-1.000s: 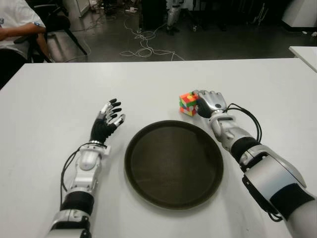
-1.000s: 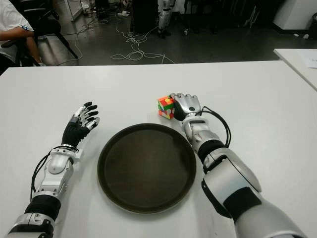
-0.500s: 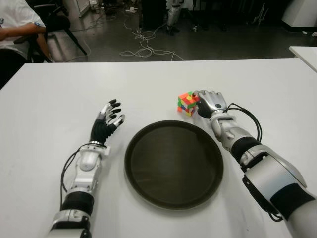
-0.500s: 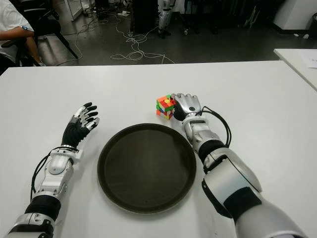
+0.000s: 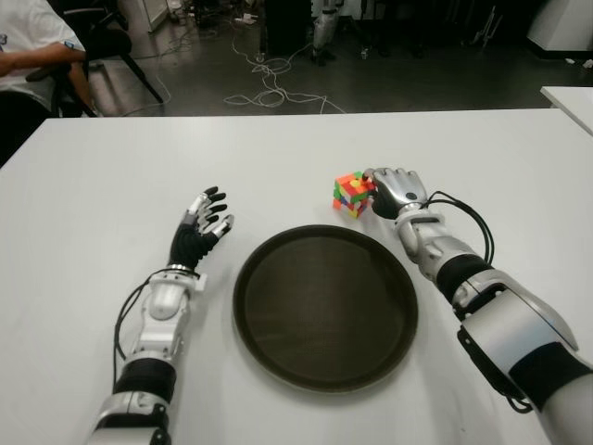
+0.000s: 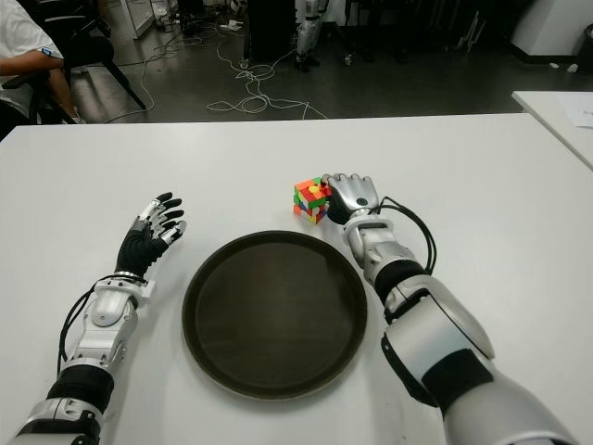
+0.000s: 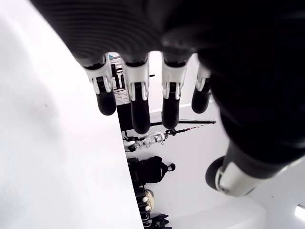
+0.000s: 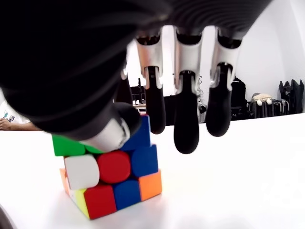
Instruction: Pick up the Rubik's Cube and put it in the plate
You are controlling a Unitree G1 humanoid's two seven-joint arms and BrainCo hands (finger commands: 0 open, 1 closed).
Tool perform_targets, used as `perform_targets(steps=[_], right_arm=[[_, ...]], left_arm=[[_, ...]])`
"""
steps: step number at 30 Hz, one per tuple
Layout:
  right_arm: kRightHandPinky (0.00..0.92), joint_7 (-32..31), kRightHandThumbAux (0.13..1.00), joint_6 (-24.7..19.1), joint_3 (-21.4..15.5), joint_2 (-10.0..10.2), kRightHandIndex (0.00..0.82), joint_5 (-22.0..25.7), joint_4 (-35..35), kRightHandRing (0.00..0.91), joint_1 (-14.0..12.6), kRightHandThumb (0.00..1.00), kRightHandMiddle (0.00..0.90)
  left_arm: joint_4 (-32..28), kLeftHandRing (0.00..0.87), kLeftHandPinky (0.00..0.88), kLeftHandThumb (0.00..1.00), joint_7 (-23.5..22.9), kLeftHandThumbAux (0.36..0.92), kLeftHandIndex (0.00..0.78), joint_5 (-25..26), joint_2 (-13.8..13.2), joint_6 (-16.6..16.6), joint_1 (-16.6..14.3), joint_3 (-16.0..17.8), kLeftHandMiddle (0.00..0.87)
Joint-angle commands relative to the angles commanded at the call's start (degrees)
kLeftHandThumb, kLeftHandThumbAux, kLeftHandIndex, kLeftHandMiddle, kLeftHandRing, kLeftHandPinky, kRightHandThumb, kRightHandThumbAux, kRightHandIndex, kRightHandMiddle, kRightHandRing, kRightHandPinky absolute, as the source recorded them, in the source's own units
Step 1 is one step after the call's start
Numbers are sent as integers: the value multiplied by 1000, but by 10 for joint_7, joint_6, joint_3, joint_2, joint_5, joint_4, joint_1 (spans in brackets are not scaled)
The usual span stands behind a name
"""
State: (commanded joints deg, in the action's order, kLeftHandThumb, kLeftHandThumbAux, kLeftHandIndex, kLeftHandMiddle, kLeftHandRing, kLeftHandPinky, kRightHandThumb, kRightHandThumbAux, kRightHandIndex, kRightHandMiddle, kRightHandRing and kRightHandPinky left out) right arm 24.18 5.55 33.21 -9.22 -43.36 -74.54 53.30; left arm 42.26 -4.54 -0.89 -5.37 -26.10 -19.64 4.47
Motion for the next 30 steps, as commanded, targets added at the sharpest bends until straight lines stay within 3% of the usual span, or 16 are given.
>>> perform_targets(steps=[22, 30], right_arm=[[591, -14, 719, -17, -6, 0, 429, 5, 18, 618, 4, 696, 631], [526, -9, 720, -27, -8, 3, 423, 6, 17, 556, 7, 684, 564]], left_arm=[[3, 159, 128, 66, 10, 667, 107, -4, -3, -2, 1, -1, 176], [4, 153, 114, 54, 2, 644, 104, -1, -6, -6, 1, 0, 172]])
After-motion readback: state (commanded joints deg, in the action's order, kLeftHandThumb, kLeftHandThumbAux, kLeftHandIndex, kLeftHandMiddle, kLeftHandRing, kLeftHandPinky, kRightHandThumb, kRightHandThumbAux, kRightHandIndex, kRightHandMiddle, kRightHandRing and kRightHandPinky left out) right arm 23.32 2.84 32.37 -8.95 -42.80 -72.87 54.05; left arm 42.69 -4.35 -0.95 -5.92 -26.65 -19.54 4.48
